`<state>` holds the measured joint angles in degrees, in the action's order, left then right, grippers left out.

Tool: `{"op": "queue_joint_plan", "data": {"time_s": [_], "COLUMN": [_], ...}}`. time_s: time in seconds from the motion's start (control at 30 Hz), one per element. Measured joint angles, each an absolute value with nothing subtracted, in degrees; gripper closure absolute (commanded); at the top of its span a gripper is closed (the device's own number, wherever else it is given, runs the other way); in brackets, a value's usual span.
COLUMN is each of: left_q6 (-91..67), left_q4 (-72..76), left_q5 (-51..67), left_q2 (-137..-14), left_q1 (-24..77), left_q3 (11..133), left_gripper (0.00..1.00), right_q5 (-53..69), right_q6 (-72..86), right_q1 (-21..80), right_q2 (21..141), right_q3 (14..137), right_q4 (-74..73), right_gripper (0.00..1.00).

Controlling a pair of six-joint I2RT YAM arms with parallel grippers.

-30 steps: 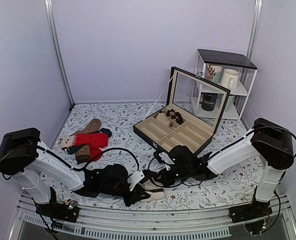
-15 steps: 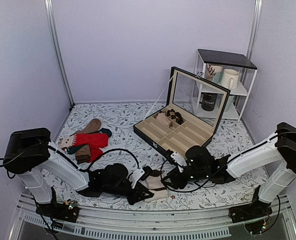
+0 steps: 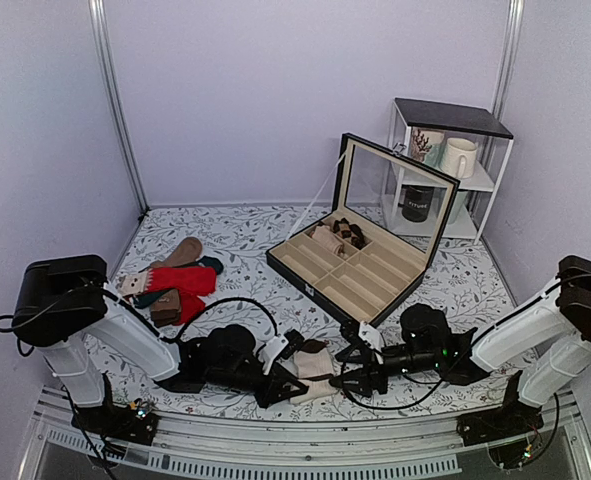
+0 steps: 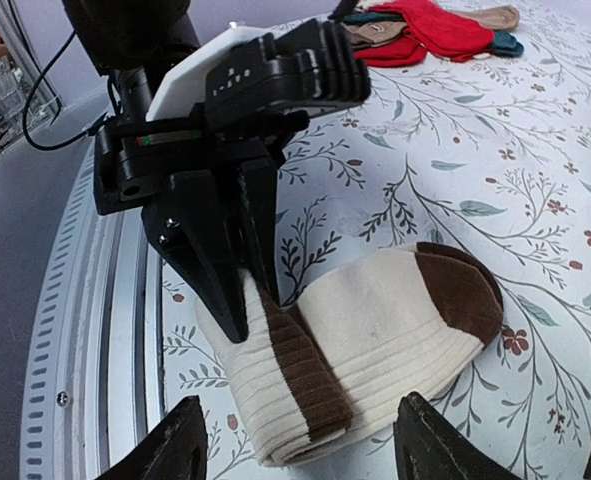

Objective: Roll the socks
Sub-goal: Roll a pair of socks at the center of the board.

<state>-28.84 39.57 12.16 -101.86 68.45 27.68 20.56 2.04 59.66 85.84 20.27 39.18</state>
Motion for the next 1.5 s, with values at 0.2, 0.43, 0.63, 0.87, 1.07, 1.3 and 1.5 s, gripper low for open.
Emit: {"op": "queue_joint_plan", "data": {"time_s": [0.2, 0.43, 0.63, 0.87, 1.07, 1.3, 1.5], "left_q6": [-28.99, -28.99, -28.99, -28.95, -28.73, -28.49, -28.49], "left_q4": [39.81, 39.86, 39.92, 40.40, 40.66, 40.82, 41.30], "left_q5": [12.60, 12.88, 13.13, 13.56, 13.85, 14.66, 15.11], "left_q2": [-101.97, -102.02, -102.06, -102.30, -102.39, -102.80, -103.13], "left_q1": [68.23, 68.07, 67.96, 67.79, 67.66, 67.26, 67.07], "left_q3": [27.57, 27.55, 27.53, 27.46, 27.53, 27.75, 27.77], "left_gripper": [1.00, 1.00, 1.00, 1.00, 1.00, 1.00, 0.97], "right_q5": [22.17, 23.14, 23.11, 22.11, 20.75, 20.53, 21.15], "right_q6": [-2.37, -4.12, -4.19, -3.62, -2.33, 0.64, 2.46], "right_q1": [59.75, 60.47, 62.76, 63.51, 63.55, 63.57, 63.72], "right_q2": [91.39, 96.71, 98.85, 100.49, 100.62, 101.73, 101.80], "right_q3": [20.84, 22.35, 23.44, 23.94, 24.23, 25.08, 25.10], "right_q4": [43.86, 46.72, 47.29, 47.57, 46.46, 45.60, 45.60], "right_gripper": [0.34, 0.34, 0.35, 0.47, 0.62, 0.55, 0.87]}}
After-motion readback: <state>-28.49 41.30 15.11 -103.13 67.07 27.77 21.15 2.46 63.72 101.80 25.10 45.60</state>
